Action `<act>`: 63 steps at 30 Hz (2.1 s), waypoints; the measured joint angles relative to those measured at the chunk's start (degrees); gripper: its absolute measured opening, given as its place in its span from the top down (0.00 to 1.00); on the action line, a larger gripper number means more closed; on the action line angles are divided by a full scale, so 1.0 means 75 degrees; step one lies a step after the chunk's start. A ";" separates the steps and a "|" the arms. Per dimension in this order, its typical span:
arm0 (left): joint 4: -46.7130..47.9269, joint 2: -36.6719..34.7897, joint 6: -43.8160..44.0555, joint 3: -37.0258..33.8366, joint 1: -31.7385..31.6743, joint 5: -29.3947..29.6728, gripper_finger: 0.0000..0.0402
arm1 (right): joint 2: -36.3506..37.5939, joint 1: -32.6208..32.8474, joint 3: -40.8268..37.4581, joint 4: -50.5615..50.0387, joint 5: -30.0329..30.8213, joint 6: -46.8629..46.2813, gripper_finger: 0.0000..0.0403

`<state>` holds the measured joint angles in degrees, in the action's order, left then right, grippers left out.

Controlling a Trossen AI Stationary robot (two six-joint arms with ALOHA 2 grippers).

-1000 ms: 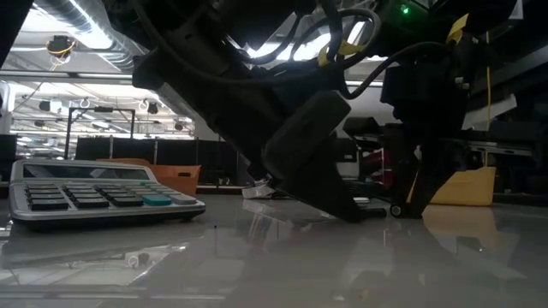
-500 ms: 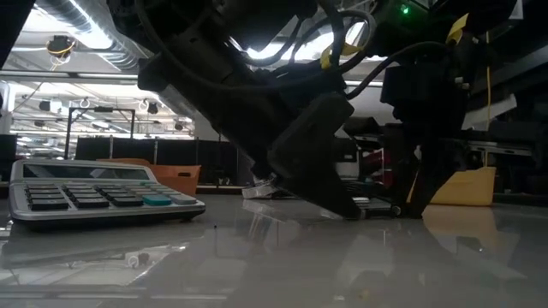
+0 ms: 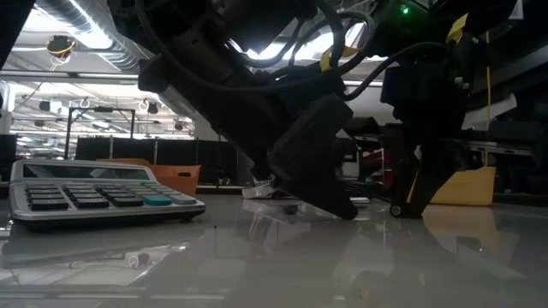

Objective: Sort batteries
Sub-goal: Put the black battery into the orange bin

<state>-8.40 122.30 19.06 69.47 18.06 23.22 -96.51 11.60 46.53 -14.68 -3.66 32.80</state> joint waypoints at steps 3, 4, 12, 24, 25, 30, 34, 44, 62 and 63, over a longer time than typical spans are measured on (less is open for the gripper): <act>0.0097 -0.0109 -0.0256 -0.0006 0.0026 -0.0031 0.93 | 0.0000 0.0000 -0.0001 0.0001 0.0000 0.0000 0.92; 0.0142 -0.0198 -0.0400 -0.0016 0.0037 -0.0035 0.92 | 0.0000 0.0000 0.0000 0.0000 0.0003 0.0003 0.92; 0.1837 -0.1824 -0.0705 0.0005 -0.0041 0.0014 0.74 | -0.0003 0.0000 -0.0006 0.0008 0.0003 0.0003 0.92; 0.6188 -0.2608 0.2777 -0.0003 -0.0173 -0.0804 0.63 | -0.0003 0.0000 -0.0004 0.0024 0.0000 0.0003 0.92; 0.6338 -0.2602 0.2816 -0.0003 -0.0187 -0.0888 0.63 | -0.0003 0.0000 -0.0004 0.0040 0.0000 0.0003 0.92; 0.6681 -0.2612 0.3149 0.0000 -0.0229 -0.0936 0.64 | -0.0006 0.0000 0.0063 0.0137 0.0016 0.0009 0.92; 0.6841 -0.2754 0.2998 0.0000 -0.0299 -0.0933 0.66 | -0.0052 0.0000 0.0357 0.0001 0.0089 0.0031 0.92; 0.8824 -0.4287 0.3368 0.0000 -0.0293 -0.0184 0.75 | -0.0038 -0.0152 0.1308 0.0488 0.0615 0.0507 0.92; 0.9722 -0.6694 0.5271 -0.0475 0.0928 0.3545 0.81 | -0.1860 -0.1807 0.2632 0.7193 -0.1128 0.0256 0.92; 0.9721 -0.6693 0.5255 -0.0476 0.0947 0.3585 0.81 | -0.2178 -0.1870 0.3006 0.7054 -0.1174 0.0207 0.92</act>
<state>64.51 72.10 58.47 65.90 25.16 50.11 -112.85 -2.43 69.07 38.22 -12.46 34.35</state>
